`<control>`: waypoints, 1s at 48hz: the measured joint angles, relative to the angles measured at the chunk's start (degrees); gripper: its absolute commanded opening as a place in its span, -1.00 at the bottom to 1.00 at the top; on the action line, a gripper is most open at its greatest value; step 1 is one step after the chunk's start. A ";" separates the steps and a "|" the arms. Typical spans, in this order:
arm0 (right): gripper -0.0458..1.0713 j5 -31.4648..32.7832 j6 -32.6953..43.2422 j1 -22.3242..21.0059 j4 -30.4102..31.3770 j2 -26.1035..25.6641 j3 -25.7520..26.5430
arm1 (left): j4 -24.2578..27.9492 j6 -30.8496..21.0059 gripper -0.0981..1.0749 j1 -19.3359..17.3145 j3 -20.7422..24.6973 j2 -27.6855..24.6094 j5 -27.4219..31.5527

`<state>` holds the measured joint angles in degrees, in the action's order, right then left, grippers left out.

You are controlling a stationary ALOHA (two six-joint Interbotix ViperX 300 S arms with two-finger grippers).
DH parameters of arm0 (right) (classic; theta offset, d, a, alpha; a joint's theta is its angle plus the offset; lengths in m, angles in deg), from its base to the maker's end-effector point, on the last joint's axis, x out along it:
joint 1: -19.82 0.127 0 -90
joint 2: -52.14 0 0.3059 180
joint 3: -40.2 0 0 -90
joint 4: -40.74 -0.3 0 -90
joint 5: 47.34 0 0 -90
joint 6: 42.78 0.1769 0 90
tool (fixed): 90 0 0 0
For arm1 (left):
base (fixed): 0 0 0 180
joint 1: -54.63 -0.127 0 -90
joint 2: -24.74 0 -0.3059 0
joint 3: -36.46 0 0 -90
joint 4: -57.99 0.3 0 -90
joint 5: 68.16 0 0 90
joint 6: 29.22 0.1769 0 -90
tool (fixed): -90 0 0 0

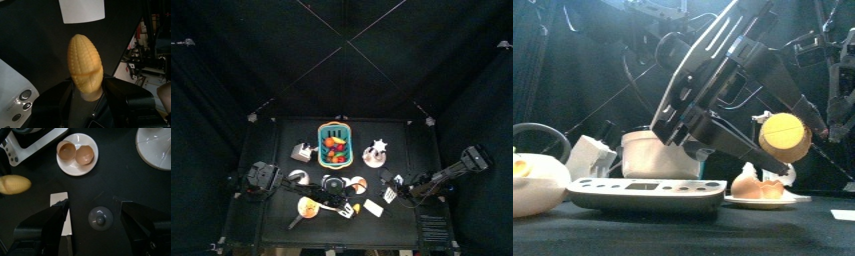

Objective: Put corn in front

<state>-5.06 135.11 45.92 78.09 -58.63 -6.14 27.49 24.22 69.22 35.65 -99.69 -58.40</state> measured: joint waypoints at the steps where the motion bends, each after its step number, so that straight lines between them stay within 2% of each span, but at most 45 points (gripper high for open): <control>1: 0.87 0.00 0.09 0.00 0.00 0.00 0.00 | 0.00 -0.09 0.68 0.00 0.00 0.00 0.00; 14: 0.87 0.00 0.09 0.18 0.09 0.26 0.00 | 1.58 0.00 0.71 -0.09 0.09 0.00 0.18; 32: 0.87 -3.87 0.09 4.83 -0.26 1.23 0.26 | 6.15 -0.09 0.71 -0.09 -0.35 1.32 0.18; 48: 0.87 -4.57 0.18 5.01 -0.53 3.34 0.70 | 6.94 0.18 0.71 -0.62 -2.02 2.99 0.09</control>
<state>-9.63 135.29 50.93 77.57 -55.29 -5.44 34.43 24.40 68.60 33.63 -96.71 -58.31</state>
